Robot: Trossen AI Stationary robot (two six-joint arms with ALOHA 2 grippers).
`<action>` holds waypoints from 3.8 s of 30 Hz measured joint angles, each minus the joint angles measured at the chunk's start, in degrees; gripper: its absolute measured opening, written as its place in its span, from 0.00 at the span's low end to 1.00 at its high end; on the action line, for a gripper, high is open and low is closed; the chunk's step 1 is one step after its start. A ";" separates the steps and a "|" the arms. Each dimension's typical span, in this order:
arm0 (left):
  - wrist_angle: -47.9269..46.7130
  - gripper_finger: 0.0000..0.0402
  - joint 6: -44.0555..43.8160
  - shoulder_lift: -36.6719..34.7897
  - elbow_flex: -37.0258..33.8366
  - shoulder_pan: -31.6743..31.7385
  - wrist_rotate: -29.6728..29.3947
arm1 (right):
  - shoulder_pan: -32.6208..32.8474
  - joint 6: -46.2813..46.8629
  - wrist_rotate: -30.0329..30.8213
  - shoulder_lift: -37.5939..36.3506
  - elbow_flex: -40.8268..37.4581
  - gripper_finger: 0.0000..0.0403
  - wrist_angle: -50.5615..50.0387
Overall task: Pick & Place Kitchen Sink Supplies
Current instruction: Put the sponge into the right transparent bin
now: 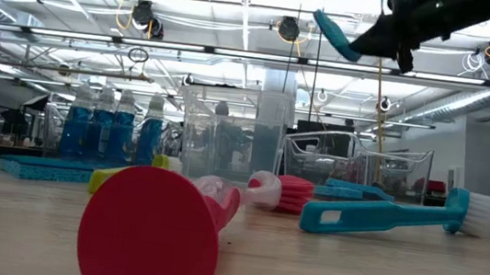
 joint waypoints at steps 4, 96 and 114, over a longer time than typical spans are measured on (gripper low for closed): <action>0.00 0.54 -0.34 0.00 -0.02 0.06 0.00 | -3.98 -3.39 3.13 0.01 1.22 0.00 -5.72; 0.02 0.54 -6.91 0.02 -0.02 0.15 -7.63 | -23.89 -4.85 -27.53 -2.87 6.99 0.26 -25.06; -13.83 0.54 -61.33 4.53 0.00 -0.28 -5.41 | -23.96 -3.36 -31.64 -12.55 6.97 0.26 -24.53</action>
